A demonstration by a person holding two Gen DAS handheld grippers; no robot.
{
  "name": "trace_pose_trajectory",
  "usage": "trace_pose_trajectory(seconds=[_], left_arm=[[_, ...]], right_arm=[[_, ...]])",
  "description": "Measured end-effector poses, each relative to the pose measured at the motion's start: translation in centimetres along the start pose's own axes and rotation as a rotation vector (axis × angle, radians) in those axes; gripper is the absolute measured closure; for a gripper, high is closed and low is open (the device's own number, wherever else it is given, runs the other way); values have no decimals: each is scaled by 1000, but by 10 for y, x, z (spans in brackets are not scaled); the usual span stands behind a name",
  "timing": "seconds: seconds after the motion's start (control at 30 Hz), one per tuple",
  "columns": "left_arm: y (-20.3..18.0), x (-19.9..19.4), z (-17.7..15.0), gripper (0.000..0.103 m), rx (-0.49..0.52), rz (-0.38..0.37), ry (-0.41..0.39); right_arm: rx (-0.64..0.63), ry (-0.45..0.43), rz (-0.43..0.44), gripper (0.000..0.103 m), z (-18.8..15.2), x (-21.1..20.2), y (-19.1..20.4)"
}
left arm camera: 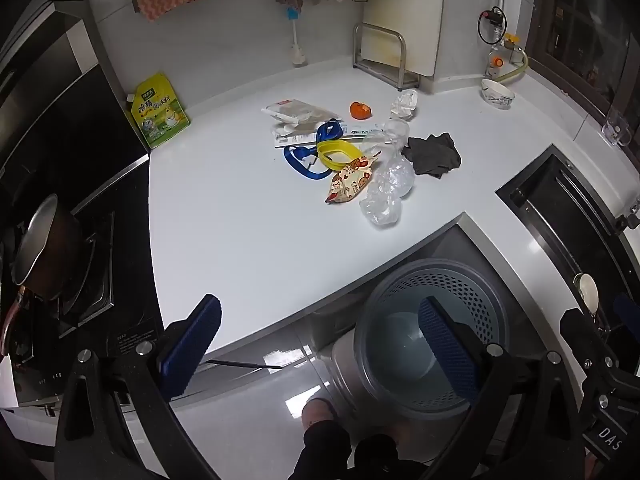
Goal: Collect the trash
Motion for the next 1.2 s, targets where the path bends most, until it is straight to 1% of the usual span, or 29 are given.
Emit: trace_pose_trajectory(seconds=[0.17, 0.47, 0.5, 0.73, 1.2], left_arm=[[1, 0, 0, 6, 0, 4, -2], [0, 0, 0, 6, 2, 6, -2], [0, 0, 0, 6, 2, 6, -3], [1, 0, 1, 6, 1, 2, 0], [9, -10, 14, 6, -3, 1, -8]], right_arm=[[5, 9, 6, 8, 0, -1, -1], [1, -2, 0, 8, -4, 1, 1], [1, -2, 1, 8, 1, -3, -1], [1, -5, 3, 8, 1, -5, -3], [5, -6, 1, 8, 4, -6, -3]])
Point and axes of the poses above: each gripper's, at about its wrist camera, not at the fingertips, and x roughly the way its jaws point, y to its left, z to its top, the point moved 2 cm from there along x, roughly the way its jaws point, and after that the axes turned 2 degrees about -z, right-handed, at the moved point
